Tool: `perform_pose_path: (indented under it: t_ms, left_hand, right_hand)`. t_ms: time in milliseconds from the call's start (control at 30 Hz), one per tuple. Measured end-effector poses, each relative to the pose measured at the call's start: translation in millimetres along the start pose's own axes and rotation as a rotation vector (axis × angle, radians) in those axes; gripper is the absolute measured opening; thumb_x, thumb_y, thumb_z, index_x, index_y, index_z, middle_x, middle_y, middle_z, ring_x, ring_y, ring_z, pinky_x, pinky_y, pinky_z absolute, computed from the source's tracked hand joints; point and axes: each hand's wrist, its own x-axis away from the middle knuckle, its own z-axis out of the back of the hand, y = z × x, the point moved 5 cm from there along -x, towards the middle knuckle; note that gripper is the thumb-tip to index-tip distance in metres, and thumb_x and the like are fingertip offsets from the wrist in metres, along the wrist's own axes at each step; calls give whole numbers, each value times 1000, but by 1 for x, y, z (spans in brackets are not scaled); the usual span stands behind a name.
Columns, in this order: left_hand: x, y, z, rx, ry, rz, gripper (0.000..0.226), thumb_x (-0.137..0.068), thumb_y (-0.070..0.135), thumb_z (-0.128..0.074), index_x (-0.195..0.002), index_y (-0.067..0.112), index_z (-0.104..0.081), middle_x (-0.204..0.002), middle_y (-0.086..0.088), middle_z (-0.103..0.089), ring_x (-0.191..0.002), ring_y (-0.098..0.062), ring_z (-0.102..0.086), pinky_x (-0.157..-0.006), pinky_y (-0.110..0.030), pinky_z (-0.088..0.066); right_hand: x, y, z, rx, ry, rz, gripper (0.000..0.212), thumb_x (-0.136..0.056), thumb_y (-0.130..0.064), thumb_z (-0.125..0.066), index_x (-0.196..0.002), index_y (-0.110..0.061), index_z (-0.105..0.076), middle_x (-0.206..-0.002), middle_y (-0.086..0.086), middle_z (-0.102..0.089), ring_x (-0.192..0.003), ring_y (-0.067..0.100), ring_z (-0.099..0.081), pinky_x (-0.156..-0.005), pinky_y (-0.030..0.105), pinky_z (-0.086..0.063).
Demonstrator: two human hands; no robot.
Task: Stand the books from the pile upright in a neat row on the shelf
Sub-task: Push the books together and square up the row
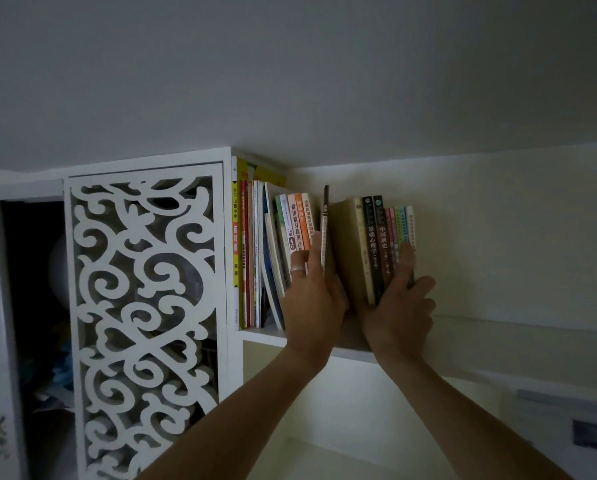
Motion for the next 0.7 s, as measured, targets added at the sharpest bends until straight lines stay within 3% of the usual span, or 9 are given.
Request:
perform_pose_path:
  t_ms: [133, 367, 467, 600, 700]
  left_hand:
    - [2, 3, -6, -61, 40, -10, 61, -105, 24, -58, -160, 20, -33, -154, -14, -47, -104, -27, -72, -77, -36, -63]
    - [-5, -14, -32, -165, 98, 43, 49, -100, 33, -58, -145, 17, -49, -143, -17, -48, -125, -35, -52, -97, -54, -53]
    - [-4, -26, -42, -258, 80, -25, 56, -103, 42, -47, -154, 18, -41, -157, -18, -36, -140, -38, -39, -108, -57, -41]
    - [-1, -38, -45, -314, -1, -190, 73, -107, 51, -36, -166, 14, -13, -173, -15, -7, -156, -35, -18, -123, -55, -25]
    - [3, -43, -36, -221, -39, -293, 70, -108, 43, -32, -165, 11, -11, -174, -13, 2, -160, -31, -5, -125, -57, -20]
  right_hand:
    - [2, 4, 3, 13, 71, -80, 123, -71, -45, -89, -155, -38, 1, -130, 23, -38, -103, 44, -52, -81, 54, -54]
    - [4, 2, 2, -15, 69, -51, 121, -72, -45, -86, -155, -39, 2, -128, 20, -38, -103, 42, -52, -80, 52, -54]
    - [4, 2, 1, -24, 61, -31, 122, -72, -49, -86, -156, -39, 2, -129, 18, -39, -103, 39, -54, -79, 50, -56]
    - [4, 1, -1, -36, 32, 22, 121, -73, -61, -81, -156, -39, 5, -128, 16, -40, -101, 35, -56, -71, 41, -54]
    - [6, -6, -3, -42, 11, 69, 120, -72, -71, -75, -157, -37, 3, -127, 15, -42, -98, 33, -58, -67, 38, -53]
